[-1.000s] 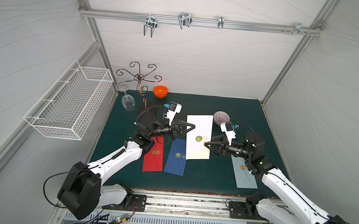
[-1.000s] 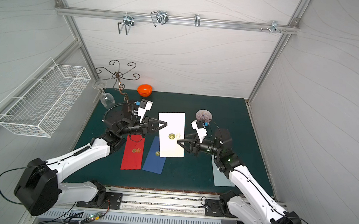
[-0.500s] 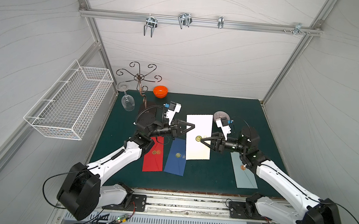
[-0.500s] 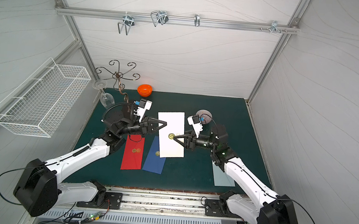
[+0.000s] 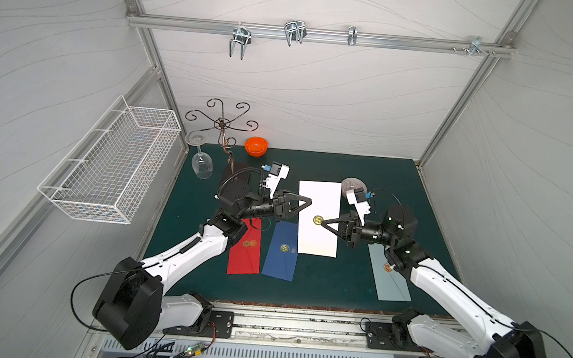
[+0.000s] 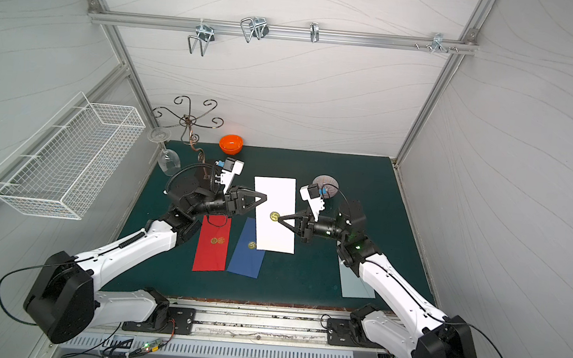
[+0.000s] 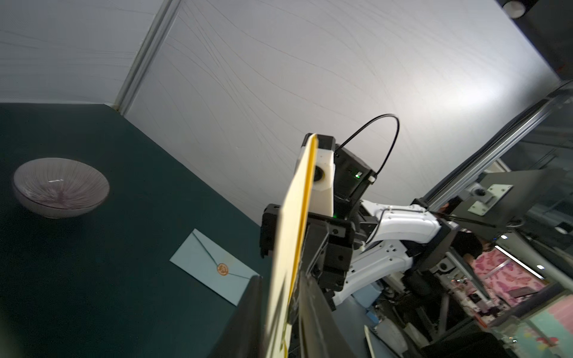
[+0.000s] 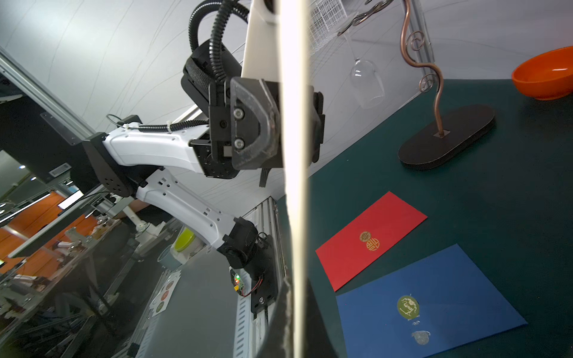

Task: Open the envelope
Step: Pick up the envelope from the center of the board.

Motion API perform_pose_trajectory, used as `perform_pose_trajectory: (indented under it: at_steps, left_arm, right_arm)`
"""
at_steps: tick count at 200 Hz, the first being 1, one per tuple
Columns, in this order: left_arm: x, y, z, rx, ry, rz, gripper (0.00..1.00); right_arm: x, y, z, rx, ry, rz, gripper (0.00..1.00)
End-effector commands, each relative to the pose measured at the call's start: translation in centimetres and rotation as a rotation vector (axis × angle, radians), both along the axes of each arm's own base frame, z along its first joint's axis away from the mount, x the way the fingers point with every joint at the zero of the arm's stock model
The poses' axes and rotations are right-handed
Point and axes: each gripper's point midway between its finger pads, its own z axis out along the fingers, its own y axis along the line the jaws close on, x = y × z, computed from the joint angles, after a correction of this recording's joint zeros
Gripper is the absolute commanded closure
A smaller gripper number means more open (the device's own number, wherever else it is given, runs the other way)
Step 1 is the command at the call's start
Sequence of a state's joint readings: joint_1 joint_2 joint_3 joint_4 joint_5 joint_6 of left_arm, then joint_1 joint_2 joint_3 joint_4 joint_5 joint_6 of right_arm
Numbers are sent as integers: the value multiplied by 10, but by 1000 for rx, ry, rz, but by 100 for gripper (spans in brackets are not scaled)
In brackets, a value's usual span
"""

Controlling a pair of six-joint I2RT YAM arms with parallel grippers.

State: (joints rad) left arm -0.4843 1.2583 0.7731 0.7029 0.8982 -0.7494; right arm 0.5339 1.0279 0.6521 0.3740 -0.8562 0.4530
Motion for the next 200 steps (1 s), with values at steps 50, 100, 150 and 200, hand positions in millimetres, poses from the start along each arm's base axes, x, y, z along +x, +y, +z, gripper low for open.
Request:
perform_pose_trajectory:
  at_steps: [50, 100, 150, 200]
  left_arm:
    - [8, -6, 25, -24, 137, -55, 54]
    - [18, -10, 24, -20, 288, -92, 52]
    - [23, -13, 28, -43, 341, -119, 52]
    - [25, -7, 31, -51, 314, -83, 51]
  right_arm:
    - [10, -11, -4, -26, -8, -99, 100]
    - [10, -13, -6, -35, 5, -105, 100]
    - [14, -14, -9, -42, 50, -108, 100]
    - [18, -19, -12, -51, 75, -130, 100]
